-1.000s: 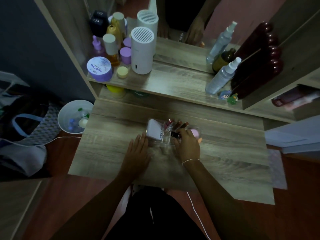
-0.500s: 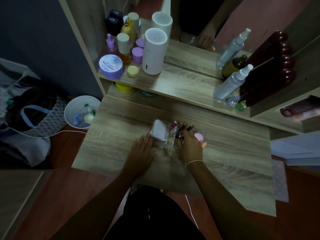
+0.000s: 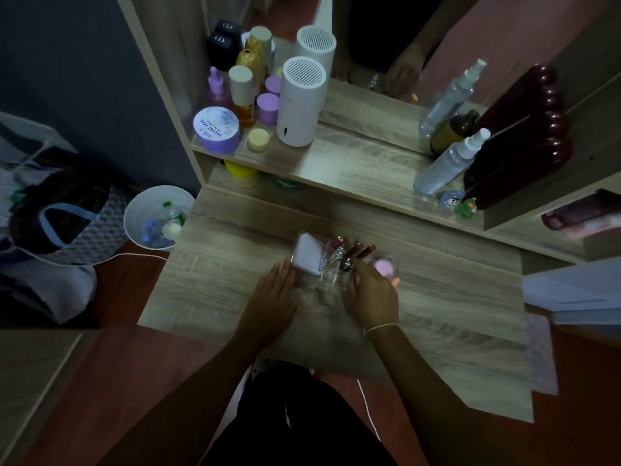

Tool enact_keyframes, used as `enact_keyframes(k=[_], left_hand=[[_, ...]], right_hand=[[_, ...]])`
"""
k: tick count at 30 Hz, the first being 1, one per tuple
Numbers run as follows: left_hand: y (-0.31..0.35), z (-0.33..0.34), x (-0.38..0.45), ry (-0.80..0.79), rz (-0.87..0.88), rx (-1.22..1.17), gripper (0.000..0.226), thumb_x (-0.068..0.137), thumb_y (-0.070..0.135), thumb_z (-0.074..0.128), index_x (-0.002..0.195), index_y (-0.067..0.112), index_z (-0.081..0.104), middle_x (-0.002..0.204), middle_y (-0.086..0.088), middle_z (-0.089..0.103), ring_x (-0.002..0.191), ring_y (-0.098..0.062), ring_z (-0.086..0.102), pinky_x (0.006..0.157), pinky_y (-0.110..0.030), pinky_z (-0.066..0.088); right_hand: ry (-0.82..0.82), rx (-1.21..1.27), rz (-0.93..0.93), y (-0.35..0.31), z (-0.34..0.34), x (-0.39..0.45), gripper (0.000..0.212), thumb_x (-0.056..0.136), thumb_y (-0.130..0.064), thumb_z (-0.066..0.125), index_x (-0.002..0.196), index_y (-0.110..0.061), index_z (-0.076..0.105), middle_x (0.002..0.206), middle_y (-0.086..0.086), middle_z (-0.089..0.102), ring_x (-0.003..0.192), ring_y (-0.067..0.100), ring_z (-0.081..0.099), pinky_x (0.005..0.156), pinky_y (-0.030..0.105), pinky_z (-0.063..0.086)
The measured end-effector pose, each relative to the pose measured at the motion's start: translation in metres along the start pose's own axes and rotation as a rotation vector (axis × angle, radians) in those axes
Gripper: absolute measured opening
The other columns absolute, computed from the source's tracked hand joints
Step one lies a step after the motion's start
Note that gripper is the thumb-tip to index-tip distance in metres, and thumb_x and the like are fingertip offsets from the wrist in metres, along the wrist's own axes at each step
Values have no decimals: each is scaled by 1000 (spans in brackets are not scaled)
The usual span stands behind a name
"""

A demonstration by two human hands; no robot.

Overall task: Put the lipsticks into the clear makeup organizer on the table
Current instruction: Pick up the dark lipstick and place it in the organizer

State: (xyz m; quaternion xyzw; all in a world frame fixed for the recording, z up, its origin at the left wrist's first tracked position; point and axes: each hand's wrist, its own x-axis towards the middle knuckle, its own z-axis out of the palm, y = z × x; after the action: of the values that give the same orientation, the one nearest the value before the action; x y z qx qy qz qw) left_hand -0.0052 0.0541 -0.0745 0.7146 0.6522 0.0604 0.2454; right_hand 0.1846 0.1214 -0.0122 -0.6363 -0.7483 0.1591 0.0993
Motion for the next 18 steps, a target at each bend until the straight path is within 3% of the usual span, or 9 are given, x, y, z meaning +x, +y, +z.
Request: enact_keyframes(k=[5,10,14,18], left_hand=[[1,-1,-1,10,0,4,67,90,41,33,138,-6,31,144,-29,37,132,-44,37,104,-57,36],[1,-2,0,26,11,-15,69,89,31,59,139,-5,29,147,-28,33,134,-44,34,107,-57,33],[1,-3,-2,16,12,-23,66,91,39,35,139,-6,30,146,-29,34,134,-44,33,106,-58,35],[-1,-2,-5,50,-27,-50,70,90,42,28,141,-5,24,148,-30,28,137,-44,27,110,-58,29]], right_hand=[[10,22,-18,-1,1,-7,29,89,-15,52,116,-16,60,96,17,70,81,43,66,63,52,58],[51,56,-54,-3,-1,-8,32,86,-11,57,117,-13,61,101,17,72,83,41,68,64,51,58],[109,101,-67,2,-1,-16,26,88,-14,57,113,-13,63,99,15,71,79,37,69,61,49,59],[281,-8,-167,23,5,-41,24,85,-19,51,103,-10,65,94,13,71,81,27,61,68,36,53]])
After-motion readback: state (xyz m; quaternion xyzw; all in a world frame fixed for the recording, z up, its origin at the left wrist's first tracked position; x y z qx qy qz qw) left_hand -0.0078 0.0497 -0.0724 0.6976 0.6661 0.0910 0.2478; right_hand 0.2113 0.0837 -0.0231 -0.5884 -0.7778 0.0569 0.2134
